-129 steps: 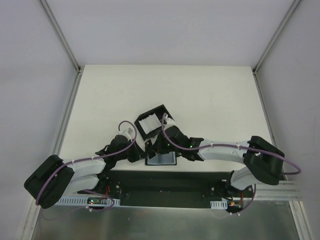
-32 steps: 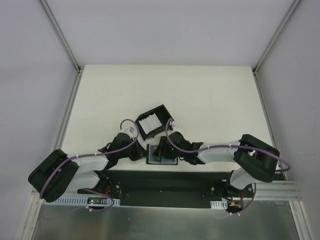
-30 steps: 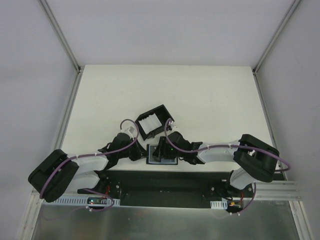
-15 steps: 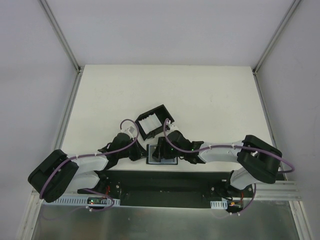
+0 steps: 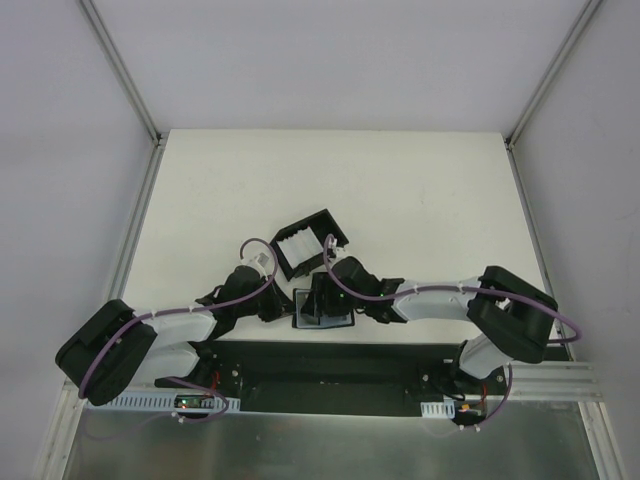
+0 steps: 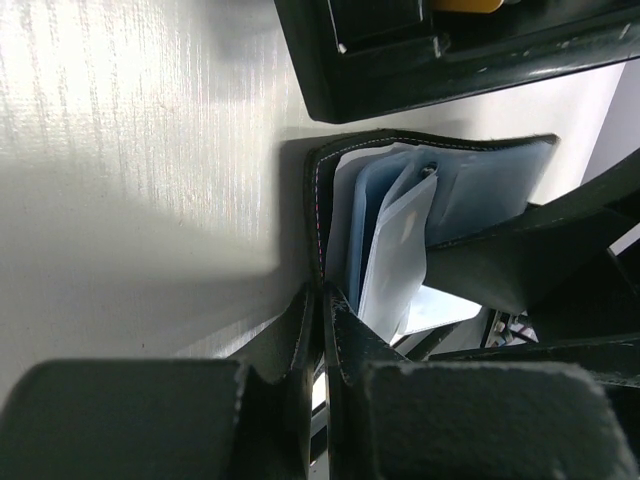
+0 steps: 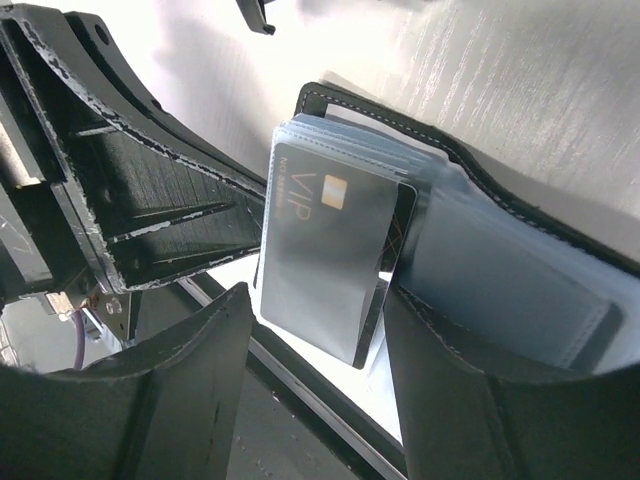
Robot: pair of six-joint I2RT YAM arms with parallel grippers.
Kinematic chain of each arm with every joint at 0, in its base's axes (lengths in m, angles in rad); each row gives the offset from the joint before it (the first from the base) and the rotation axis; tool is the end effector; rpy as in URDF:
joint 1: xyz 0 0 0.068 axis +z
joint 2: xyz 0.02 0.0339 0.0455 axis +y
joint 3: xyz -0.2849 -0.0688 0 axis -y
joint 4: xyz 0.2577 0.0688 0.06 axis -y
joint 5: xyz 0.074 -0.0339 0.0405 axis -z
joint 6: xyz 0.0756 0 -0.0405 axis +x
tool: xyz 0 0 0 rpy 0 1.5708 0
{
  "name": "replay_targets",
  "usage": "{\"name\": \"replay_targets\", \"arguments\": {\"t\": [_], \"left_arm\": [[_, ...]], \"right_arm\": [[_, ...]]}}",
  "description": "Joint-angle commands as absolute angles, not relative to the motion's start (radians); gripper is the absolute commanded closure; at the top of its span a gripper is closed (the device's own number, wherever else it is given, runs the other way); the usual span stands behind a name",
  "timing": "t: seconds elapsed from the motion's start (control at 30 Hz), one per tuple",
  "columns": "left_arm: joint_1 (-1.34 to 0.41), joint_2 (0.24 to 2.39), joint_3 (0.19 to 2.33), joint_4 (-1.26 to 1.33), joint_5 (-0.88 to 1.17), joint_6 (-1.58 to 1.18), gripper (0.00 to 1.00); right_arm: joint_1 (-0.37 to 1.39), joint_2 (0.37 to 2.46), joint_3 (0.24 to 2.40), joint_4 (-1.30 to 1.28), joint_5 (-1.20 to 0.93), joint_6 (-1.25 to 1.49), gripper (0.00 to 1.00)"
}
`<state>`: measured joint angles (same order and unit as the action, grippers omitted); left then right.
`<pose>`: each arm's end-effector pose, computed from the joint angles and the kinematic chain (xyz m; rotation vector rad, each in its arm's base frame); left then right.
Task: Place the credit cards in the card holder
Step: Insert the credit card into the card holder, then pick up the credit card from the storage box.
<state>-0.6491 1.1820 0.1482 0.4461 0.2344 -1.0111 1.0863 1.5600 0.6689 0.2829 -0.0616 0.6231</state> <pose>0.1632 -0.1459 0.1046 -0.2827 2.3840 -1.1370 0.1581 0.3103 0.1503 -0.5815 2.2997 0.9824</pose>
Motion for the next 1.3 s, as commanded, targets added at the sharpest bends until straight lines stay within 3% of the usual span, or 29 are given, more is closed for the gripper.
{"name": "replay_targets", "arguments": {"t": [0.0, 0.47, 0.93, 1.27], "left_arm": [[-0.658, 1.198, 0.107, 0.262, 0.135, -0.965, 1.00], [-0.658, 1.195, 0.135, 0.224, 0.107, -0.971, 1.00], [-0.649, 1.183, 0.190, 0.160, 0.069, -0.948, 1.00], [-0.626, 1.196, 0.198, 0.155, 0.081, -0.924, 1.00]], "right_arm": [[1.056, 1.480, 0.689, 0.302, -0.081, 0.600, 0.42], [0.910, 1.344, 0.865, -0.052, -0.049, 0.355, 0.38], [0.787, 1.673, 1.350, -0.350, -0.118, 0.104, 0.36], [0.700, 1.827, 1.447, -0.383, -0.161, 0.068, 0.36]]}}
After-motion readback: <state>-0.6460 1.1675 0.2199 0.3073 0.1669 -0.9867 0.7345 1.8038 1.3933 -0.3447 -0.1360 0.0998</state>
